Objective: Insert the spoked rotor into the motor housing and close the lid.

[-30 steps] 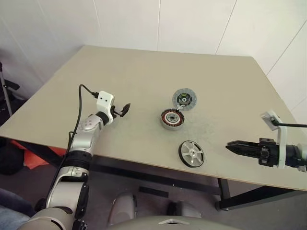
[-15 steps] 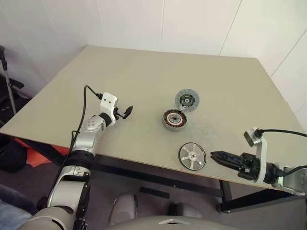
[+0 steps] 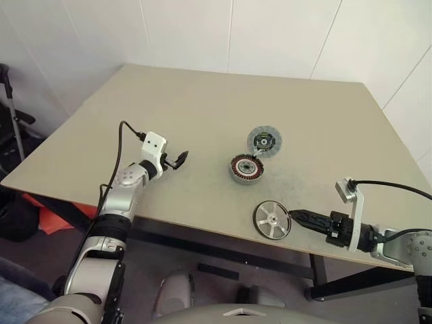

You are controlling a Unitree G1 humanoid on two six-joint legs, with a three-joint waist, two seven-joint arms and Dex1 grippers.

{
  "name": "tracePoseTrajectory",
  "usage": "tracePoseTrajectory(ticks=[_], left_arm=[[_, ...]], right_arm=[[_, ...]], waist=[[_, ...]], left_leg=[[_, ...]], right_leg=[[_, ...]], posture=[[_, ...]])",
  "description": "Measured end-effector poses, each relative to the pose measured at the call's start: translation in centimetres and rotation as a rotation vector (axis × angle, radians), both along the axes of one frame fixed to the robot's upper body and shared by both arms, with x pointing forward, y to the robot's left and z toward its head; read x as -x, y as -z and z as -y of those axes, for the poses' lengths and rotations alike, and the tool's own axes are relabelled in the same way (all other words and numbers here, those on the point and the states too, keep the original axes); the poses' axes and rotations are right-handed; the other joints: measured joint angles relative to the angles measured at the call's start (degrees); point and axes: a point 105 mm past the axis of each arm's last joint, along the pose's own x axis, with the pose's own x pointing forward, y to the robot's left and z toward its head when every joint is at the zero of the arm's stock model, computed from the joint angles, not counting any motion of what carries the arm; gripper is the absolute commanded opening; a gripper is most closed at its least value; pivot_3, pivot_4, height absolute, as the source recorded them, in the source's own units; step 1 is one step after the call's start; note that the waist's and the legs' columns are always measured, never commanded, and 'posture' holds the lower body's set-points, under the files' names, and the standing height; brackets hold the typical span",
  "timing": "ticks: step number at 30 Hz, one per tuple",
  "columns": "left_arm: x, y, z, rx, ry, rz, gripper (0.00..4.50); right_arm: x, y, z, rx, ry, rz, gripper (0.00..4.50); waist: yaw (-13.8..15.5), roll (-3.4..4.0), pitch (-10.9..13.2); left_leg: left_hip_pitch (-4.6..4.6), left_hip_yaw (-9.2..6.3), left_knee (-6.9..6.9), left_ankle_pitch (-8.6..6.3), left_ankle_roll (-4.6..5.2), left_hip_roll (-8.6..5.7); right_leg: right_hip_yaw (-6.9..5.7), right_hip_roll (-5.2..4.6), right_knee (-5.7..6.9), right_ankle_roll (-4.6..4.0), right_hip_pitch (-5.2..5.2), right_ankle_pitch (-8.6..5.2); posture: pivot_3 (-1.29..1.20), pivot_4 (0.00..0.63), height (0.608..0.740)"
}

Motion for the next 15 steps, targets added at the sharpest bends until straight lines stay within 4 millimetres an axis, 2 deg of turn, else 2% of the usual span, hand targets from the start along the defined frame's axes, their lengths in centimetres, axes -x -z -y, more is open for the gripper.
tracePoseTrajectory(ticks=[7,15], left_arm=[[0.0,0.0,0.0,-0.004,0.001,0.0,4.5],[0.0,0.0,-0.4,-0.027,-0.003,0.001,4.5]], right_arm=[[0.1,1.2,-1.3,-0.012,-0.016,-0.022,2.84],[0.0,1.4,-1.5,-0.007,-0.011,-0.011,2.84]], waist=[[0.0,0.01,0.0],[-0.1,0.0,0.0]], left_leg=[[0.0,0.0,0.0,0.0,0.0,0.0],[0.15,0.0,0.0,0.0,0.0,0.0]], right_leg=[[0.0,0.0,0.0,0.0,0.0,0.0],[0.0,0.0,-0.01,0.0,0.15,0.0]], posture=[[0.0,0.0,0.74],[0.0,0.0,0.74]])
